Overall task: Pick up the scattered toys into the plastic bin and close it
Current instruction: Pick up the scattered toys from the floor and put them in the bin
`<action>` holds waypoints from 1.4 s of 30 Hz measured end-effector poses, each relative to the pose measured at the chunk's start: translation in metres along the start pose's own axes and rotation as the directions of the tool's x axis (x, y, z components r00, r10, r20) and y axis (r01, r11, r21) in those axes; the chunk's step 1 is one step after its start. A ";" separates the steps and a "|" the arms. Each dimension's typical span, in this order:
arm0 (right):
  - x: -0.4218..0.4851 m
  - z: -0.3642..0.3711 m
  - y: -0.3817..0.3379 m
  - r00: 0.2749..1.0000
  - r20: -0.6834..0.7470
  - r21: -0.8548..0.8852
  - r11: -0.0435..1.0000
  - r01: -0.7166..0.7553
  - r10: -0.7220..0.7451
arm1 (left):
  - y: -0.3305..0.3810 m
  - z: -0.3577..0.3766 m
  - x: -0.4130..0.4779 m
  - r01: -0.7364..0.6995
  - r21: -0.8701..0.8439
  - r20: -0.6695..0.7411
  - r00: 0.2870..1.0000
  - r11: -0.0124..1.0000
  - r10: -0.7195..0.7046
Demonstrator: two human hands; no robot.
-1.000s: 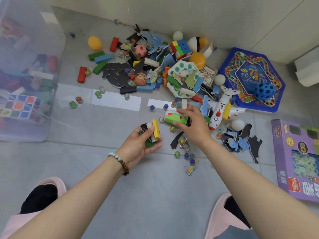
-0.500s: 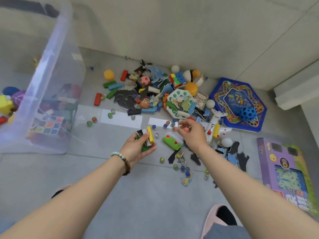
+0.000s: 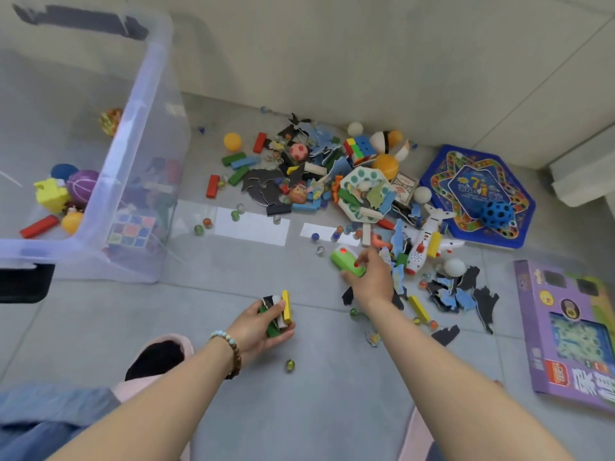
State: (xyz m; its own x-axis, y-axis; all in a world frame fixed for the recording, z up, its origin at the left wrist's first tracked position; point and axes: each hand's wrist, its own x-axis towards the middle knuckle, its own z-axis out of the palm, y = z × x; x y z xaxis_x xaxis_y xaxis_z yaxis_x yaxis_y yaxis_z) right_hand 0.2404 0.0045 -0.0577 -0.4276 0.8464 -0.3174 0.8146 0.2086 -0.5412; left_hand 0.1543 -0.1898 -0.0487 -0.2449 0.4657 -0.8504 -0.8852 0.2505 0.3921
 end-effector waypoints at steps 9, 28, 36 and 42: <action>-0.070 -0.022 -0.032 0.980 0.172 0.515 0.839 -0.176 0.099 | 0.036 0.019 -0.056 -0.129 0.006 0.001 0.992 0.992 0.129; -0.185 -0.021 -0.317 0.655 0.716 0.558 0.762 -0.330 -0.241 | 0.229 -0.130 -0.239 -0.323 0.271 -0.008 0.941 0.907 0.338; -0.167 -0.017 -0.318 0.707 0.687 0.474 0.841 -0.261 -0.168 | 0.225 -0.145 -0.214 -0.361 0.127 -0.094 0.923 0.924 0.373; -0.151 -0.059 -0.272 0.783 0.614 0.475 0.840 -0.263 -0.101 | 0.230 -0.114 -0.225 -0.425 0.247 -0.062 0.890 0.871 0.452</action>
State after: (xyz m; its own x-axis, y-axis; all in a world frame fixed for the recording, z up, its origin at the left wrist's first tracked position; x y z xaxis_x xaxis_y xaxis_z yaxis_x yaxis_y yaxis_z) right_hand 0.1063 -0.1513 0.1837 -0.6579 0.3410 -0.6715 0.6108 -0.2799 -0.7407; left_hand -0.0392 -0.3339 0.1925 -0.6422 0.4753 -0.6014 -0.5691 0.2300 0.7894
